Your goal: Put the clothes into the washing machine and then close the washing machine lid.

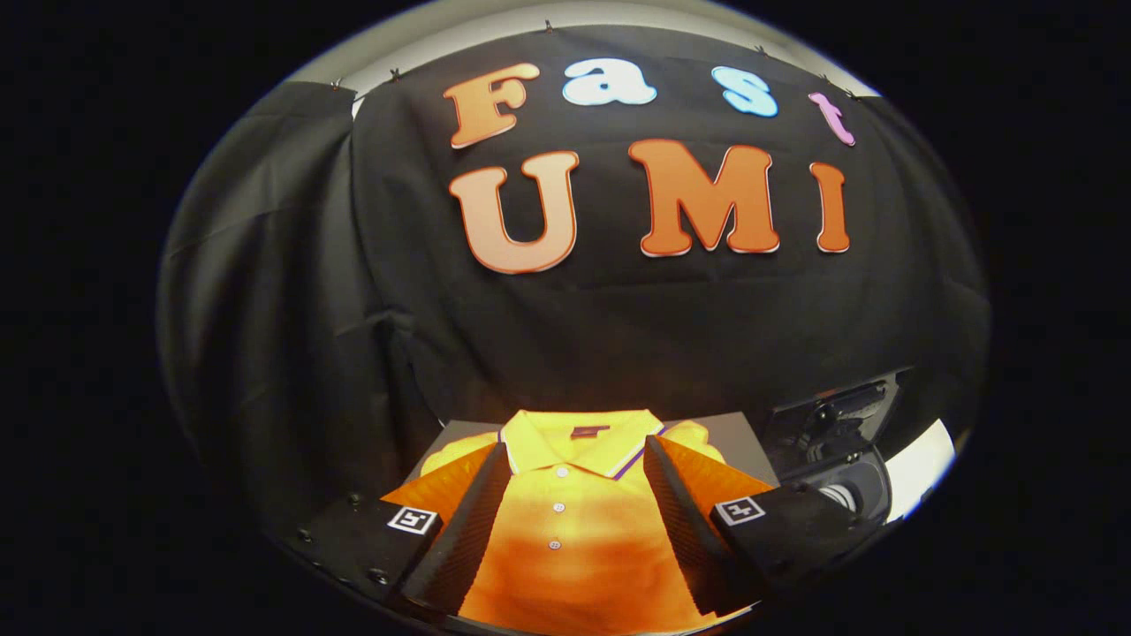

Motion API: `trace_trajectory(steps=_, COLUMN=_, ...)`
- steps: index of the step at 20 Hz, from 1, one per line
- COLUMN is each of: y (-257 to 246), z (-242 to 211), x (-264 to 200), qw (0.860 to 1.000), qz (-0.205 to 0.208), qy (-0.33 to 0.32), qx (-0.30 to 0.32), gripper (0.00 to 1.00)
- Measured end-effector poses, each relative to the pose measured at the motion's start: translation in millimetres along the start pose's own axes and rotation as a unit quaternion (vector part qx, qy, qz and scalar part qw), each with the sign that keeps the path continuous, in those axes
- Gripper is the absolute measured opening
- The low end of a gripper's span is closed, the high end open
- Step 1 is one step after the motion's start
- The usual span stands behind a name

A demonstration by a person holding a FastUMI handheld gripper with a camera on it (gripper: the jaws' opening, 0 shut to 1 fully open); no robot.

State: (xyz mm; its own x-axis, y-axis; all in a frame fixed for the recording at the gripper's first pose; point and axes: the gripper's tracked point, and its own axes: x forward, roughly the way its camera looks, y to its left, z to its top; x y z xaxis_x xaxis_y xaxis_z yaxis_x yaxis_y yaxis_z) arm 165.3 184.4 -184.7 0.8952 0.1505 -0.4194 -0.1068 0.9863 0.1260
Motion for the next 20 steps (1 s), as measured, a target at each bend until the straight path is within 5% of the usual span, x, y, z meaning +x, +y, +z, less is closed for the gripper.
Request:
trace_trajectory(steps=8, y=0, z=-74, x=47, qw=0.99, qz=-0.04, qy=0.135, qx=0.002, gripper=0.99)
trace_trajectory(steps=20, y=2, z=-77, x=44, qw=0.98, qz=-0.059, qy=0.185, qx=-0.036, gripper=0.98)
